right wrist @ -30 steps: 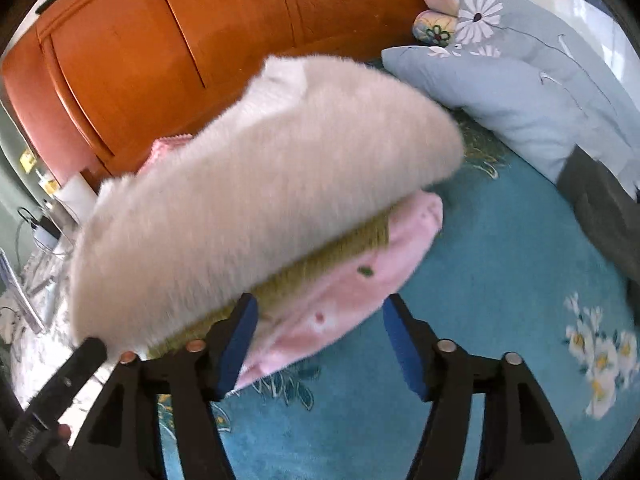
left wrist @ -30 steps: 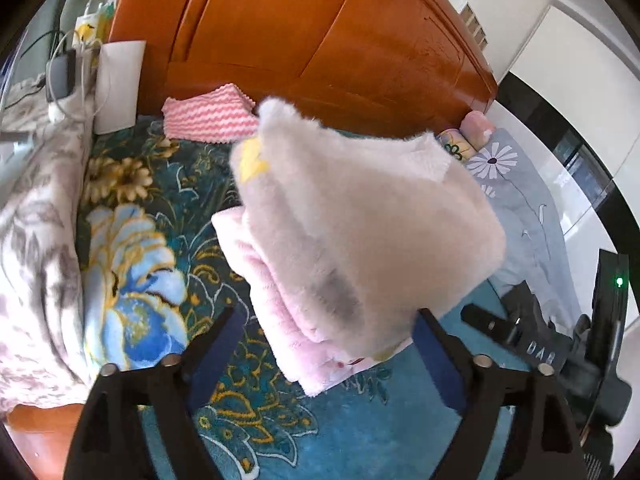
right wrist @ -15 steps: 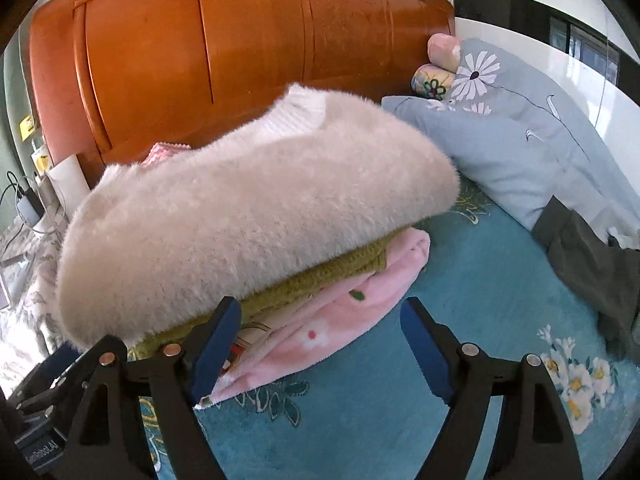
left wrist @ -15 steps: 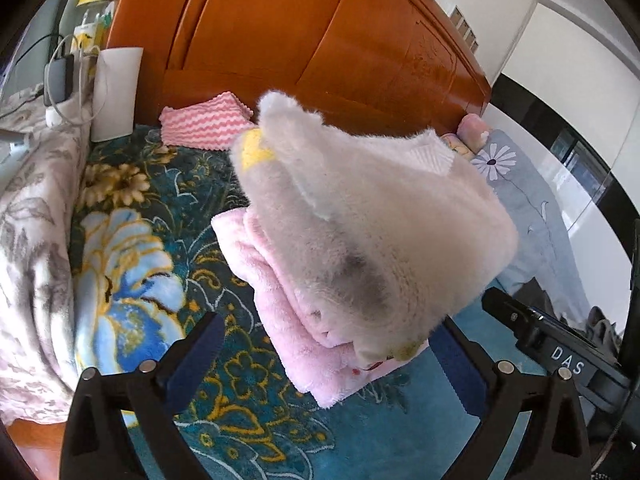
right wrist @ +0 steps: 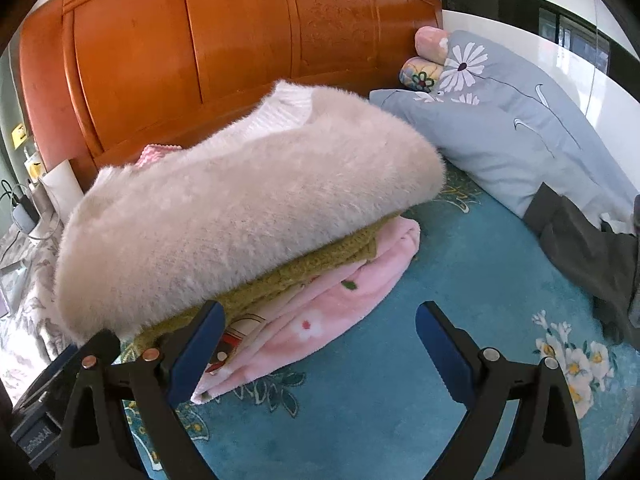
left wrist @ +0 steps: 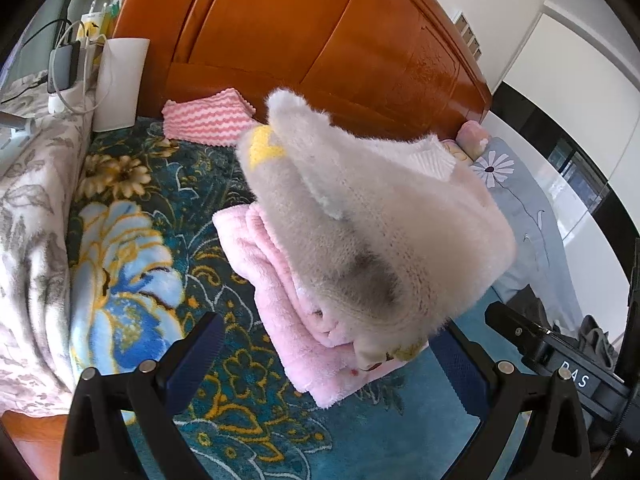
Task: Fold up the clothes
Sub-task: 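Open both grippers and release the sweater on top of the stack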
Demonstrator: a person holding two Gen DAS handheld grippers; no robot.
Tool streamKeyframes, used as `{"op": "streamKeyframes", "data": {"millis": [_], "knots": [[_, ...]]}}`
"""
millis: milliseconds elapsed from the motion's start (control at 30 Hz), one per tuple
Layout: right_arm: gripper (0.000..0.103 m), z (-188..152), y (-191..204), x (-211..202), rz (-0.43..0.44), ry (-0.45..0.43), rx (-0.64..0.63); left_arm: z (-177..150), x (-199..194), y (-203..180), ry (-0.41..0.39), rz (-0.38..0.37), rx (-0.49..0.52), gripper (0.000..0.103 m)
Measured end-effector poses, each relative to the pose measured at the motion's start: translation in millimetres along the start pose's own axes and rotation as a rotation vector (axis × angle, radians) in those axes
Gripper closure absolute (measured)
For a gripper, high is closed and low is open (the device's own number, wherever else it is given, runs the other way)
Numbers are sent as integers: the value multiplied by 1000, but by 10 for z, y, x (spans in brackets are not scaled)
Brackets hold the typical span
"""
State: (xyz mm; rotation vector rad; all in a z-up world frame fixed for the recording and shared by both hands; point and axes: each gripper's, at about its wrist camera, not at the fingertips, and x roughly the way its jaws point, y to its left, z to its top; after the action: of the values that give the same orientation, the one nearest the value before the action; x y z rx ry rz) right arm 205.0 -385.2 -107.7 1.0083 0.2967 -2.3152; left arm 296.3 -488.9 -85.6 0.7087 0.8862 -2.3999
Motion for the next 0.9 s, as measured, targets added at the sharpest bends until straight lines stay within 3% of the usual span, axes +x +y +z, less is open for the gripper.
{"op": "streamKeyframes", "data": {"millis": [400, 900], "knots": [[6, -15, 95, -56, -5, -21, -61, -14, -11, -10, -10, 24, 12, 0], [6, -13, 49, -24, -9, -8, -45, -51, 29, -15, -2, 64, 20, 0]]}}
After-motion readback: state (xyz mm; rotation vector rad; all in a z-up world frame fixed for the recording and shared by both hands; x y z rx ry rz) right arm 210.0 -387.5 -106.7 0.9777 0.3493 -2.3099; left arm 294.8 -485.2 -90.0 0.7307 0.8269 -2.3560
